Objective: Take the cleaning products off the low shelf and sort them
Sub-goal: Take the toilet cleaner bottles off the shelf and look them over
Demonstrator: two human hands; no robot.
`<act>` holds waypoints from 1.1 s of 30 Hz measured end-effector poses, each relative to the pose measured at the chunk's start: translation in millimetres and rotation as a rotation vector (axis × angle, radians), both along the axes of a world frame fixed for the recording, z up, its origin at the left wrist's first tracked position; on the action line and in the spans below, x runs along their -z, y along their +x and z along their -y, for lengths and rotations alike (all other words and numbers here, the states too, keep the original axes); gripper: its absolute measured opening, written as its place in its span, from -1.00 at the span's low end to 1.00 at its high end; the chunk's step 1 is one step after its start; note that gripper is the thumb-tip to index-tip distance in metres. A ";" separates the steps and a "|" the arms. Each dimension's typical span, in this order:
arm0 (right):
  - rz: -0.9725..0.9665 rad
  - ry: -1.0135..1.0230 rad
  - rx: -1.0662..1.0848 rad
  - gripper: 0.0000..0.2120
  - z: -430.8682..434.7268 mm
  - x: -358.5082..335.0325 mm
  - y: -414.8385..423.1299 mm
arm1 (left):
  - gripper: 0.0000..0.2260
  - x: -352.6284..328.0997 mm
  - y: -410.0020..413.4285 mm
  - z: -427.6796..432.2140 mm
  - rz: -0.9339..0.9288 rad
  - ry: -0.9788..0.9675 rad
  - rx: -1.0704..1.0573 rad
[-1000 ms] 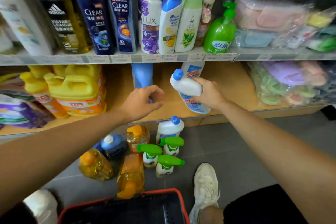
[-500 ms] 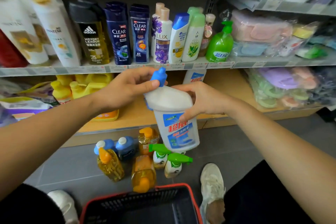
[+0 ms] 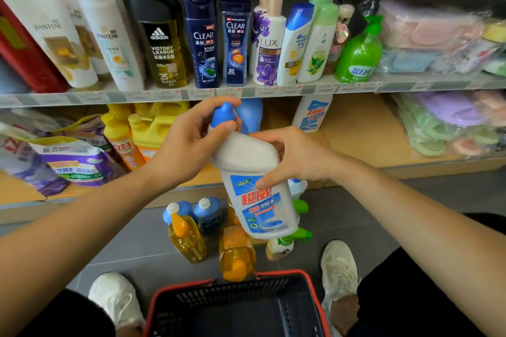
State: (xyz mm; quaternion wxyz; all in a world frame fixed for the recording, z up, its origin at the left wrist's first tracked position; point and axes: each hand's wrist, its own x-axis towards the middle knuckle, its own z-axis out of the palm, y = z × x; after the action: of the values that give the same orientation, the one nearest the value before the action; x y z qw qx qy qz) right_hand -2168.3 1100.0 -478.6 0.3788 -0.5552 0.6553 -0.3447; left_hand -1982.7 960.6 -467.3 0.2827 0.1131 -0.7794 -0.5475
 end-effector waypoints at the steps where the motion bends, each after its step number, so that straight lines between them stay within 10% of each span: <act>1: -0.026 -0.024 0.038 -0.33 1.5 2.7 4.7 | -0.71 2.4 1.2 2.3 -0.012 -0.062 -0.037; 12: -0.306 -0.176 0.176 -0.18 -0.3 14.4 32.4 | -0.75 5.7 3.3 14.4 0.009 -0.504 -0.188; 22: -0.033 -0.128 0.119 -0.24 -5.9 15.2 24.5 | -0.71 -18.0 0.9 18.8 0.163 0.019 0.174; 33: 0.155 -0.132 0.157 -0.30 -6.0 17.5 13.5 | -0.75 -8.4 -3.1 16.6 0.094 -0.072 0.085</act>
State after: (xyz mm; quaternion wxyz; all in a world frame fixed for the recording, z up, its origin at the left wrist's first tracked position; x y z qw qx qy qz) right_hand -2154.8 1105.9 -496.1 0.3629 -0.4978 0.6413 -0.4574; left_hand -1985.9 944.0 -458.9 0.2261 0.0952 -0.8151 -0.5248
